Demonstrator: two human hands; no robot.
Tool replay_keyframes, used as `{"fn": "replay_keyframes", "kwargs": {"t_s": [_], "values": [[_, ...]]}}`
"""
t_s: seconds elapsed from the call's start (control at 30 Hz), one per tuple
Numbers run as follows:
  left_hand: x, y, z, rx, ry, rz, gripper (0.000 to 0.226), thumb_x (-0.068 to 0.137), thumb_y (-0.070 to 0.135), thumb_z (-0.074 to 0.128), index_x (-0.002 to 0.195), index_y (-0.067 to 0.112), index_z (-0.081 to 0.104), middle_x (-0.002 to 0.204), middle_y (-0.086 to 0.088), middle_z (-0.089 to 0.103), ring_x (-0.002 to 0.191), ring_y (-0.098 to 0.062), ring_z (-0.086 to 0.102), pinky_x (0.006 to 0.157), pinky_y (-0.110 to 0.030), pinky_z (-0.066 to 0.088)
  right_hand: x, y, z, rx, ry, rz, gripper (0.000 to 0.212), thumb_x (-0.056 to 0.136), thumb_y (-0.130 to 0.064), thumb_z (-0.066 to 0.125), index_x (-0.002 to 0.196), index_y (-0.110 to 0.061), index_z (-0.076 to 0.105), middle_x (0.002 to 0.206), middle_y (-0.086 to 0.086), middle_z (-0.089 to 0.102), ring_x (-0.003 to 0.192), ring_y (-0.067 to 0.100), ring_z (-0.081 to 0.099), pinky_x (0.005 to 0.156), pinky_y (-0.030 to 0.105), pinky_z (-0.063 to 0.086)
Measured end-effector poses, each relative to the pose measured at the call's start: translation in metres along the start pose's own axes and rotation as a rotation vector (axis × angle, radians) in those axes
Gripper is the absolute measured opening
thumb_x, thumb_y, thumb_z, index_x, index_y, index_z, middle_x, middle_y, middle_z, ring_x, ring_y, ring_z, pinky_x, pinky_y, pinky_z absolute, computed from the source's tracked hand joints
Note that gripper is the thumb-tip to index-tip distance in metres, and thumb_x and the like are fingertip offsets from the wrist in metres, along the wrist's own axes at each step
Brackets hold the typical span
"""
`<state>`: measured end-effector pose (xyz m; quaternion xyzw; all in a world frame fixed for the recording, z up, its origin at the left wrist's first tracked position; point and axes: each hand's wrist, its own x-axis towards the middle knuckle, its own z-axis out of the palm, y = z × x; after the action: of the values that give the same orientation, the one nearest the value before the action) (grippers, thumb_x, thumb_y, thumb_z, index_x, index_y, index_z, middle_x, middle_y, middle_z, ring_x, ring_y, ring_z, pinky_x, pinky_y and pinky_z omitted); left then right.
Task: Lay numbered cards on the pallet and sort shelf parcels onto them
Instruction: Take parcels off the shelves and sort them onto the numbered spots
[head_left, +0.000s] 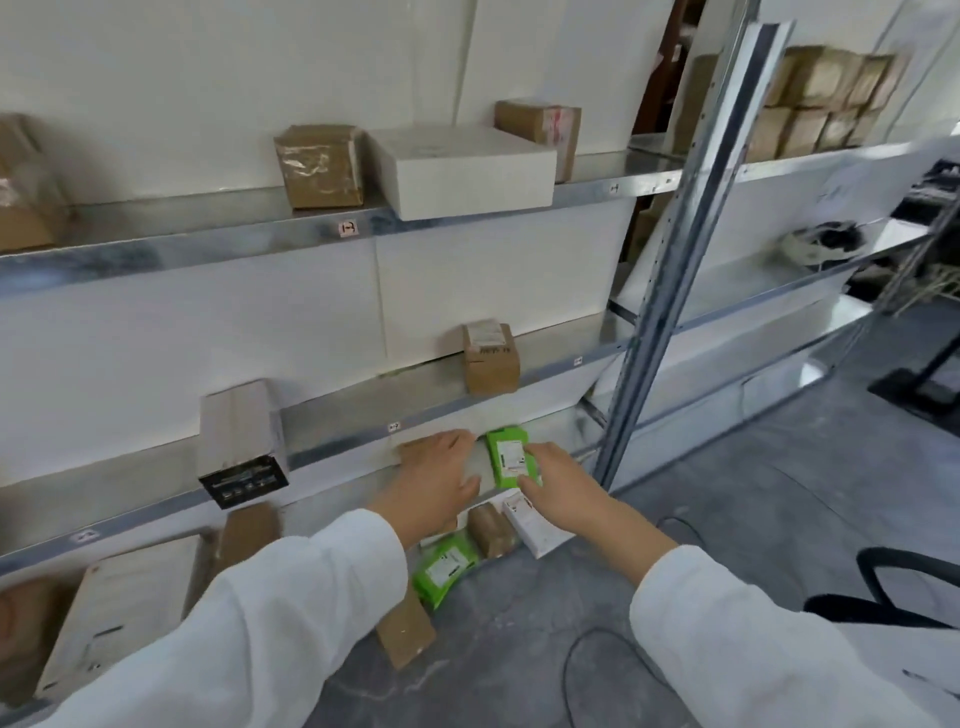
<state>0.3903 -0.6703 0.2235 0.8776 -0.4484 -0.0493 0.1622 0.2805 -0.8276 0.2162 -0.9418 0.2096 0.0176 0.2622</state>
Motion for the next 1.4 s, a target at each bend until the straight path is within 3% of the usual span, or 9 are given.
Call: {"fn": "replay_keyframes", "kwargs": {"t_s": [0.13,0.27,0.7,1.03,1.23,1.4], "values": [[0.044,-0.013,0.033,-0.062,-0.065,-0.024,0.052,0.094,0.034,0.051,0.140,0.013,0.037,0.145,-0.006,0.041,0.132,-0.023,0.037,0.107,-0.038,0.036,0.042,0.026,0.003,-0.025,-0.049,0.055,0.054,0.100,-0.028,0.046,0.148,-0.007,0.031,0.146,0.013,0.038,0.133,0.027,0.039,0.109,0.036,0.034],[0.089,-0.030,0.060,-0.129,-0.123,-0.043,0.044,0.097,0.028,0.049,0.136,0.009,0.043,0.142,-0.008,0.045,0.130,-0.023,0.041,0.105,-0.031,0.033,0.082,0.045,0.002,-0.046,-0.102,0.085,0.049,0.099,-0.025,0.045,0.145,-0.010,0.035,0.144,0.013,0.041,0.132,0.027,0.040,0.106,0.033,0.035],[0.218,-0.056,0.142,-0.110,-0.225,-0.085,0.051,0.098,0.036,0.046,0.140,0.008,0.040,0.141,-0.008,0.047,0.129,-0.023,0.041,0.105,-0.033,0.035,0.196,0.125,0.023,-0.052,-0.184,0.235,0.051,0.099,-0.029,0.044,0.146,-0.011,0.032,0.148,0.010,0.037,0.134,0.028,0.038,0.107,0.035,0.034],[0.302,-0.066,0.283,-0.058,-0.297,-0.182,0.038,0.099,0.035,0.044,0.122,0.006,0.051,0.126,-0.009,0.055,0.117,-0.025,0.048,0.097,-0.034,0.039,0.294,0.260,0.086,-0.171,-0.268,0.210,0.046,0.099,-0.030,0.040,0.141,-0.011,0.038,0.138,0.009,0.045,0.127,0.030,0.043,0.105,0.038,0.034],[0.362,-0.091,0.374,-0.029,-0.306,-0.345,0.035,0.094,0.026,0.050,0.121,0.004,0.050,0.125,-0.012,0.053,0.116,-0.027,0.047,0.095,-0.035,0.038,0.365,0.338,0.128,-0.307,-0.356,0.125,0.042,0.101,-0.027,0.036,0.138,-0.009,0.042,0.137,0.008,0.044,0.126,0.028,0.042,0.106,0.037,0.031],[0.394,-0.116,0.431,-0.135,-0.214,-0.567,0.035,0.093,0.022,0.052,0.121,0.002,0.052,0.122,-0.016,0.054,0.115,-0.031,0.048,0.093,-0.039,0.042,0.423,0.377,0.178,-0.169,-0.401,0.150,0.045,0.099,-0.029,0.040,0.139,-0.008,0.039,0.141,0.010,0.043,0.129,0.028,0.042,0.105,0.035,0.032]]}}
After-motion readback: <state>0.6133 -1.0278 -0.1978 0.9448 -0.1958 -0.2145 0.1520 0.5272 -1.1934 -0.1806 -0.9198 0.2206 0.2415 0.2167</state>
